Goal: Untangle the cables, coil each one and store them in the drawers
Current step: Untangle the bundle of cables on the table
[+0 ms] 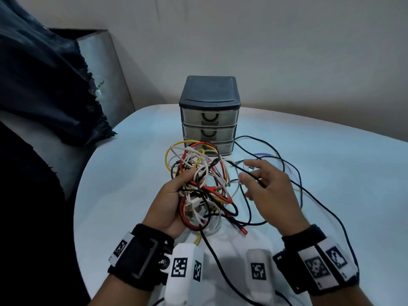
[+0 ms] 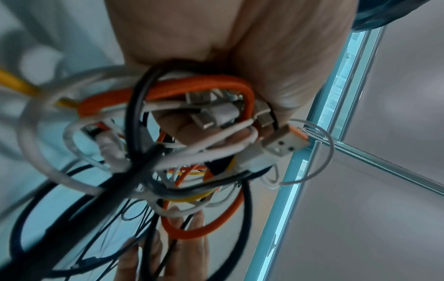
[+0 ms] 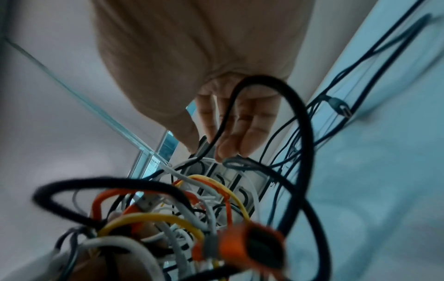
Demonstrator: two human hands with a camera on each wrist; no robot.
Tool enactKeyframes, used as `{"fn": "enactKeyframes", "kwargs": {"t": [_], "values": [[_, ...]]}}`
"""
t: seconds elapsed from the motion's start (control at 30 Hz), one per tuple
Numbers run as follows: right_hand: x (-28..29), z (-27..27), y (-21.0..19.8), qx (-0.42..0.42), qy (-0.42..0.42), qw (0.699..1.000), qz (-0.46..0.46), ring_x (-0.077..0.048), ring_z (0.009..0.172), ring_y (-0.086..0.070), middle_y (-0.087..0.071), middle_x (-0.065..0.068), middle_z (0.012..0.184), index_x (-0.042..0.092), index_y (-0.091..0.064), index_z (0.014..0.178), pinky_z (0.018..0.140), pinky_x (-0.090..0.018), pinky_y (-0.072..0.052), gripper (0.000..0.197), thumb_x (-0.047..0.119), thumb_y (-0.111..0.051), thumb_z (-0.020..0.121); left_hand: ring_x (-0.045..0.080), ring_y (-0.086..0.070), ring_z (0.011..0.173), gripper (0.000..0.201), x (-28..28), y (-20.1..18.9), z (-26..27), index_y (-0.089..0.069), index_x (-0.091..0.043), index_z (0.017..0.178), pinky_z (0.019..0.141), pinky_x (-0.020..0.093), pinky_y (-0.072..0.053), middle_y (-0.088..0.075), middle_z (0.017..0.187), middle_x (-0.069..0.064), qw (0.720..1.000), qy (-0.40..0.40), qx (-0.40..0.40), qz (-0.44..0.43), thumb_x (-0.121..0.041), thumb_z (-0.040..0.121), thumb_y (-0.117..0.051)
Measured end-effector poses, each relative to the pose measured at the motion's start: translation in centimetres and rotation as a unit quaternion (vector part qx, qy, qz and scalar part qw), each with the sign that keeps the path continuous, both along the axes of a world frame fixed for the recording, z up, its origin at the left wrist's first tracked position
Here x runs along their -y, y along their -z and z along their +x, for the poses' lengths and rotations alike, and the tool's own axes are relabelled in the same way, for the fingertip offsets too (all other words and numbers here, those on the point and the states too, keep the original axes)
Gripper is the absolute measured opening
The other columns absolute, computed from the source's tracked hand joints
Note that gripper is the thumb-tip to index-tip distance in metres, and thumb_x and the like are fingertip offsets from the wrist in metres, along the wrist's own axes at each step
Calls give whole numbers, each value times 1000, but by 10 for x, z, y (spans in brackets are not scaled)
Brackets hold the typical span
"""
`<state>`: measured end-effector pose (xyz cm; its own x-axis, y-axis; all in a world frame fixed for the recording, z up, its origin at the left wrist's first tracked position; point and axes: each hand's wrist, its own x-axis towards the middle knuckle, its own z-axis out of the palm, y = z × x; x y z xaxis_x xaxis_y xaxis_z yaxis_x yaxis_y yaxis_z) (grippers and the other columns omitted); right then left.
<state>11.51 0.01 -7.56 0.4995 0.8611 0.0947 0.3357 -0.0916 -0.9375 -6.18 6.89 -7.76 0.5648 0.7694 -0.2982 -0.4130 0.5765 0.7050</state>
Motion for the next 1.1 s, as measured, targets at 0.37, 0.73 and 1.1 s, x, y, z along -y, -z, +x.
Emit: {"fn": "enactKeyframes", "kwargs": {"t": [0.37, 0.73, 1.1], "values": [[7, -9, -13, 407, -94, 895, 156, -20, 108, -56, -66, 5, 110, 23, -75, 97, 88, -39, -44, 14, 26, -66, 87, 32, -67, 81, 41, 6, -1, 2, -64, 9, 115, 94, 53, -50, -68, 96, 22, 995, 19, -75, 55, -19, 85, -64], [11, -15, -15, 289, 21, 939, 187, -15, 84, -53, -59, 8, 89, 14, -62, 95, 71, -13, -36, 7, 13, -56, 93, 26, -69, 66, 32, 11, -2, 13, -68, 6, 97, 73, 38, -59, -72, 82, 16, 993, -13, -93, 76, -23, 83, -66], [18, -13, -23, 339, -101, 914, 196, 3, 65, -51, -64, 7, 87, 17, -76, 85, 56, -21, -44, 4, 20, -74, 82, 11, -50, 33, 38, 11, -2, 10, -58, 1, 73, 37, 15, -41, -57, 50, 5, 991, -42, -115, 57, -30, 94, -57]]}}
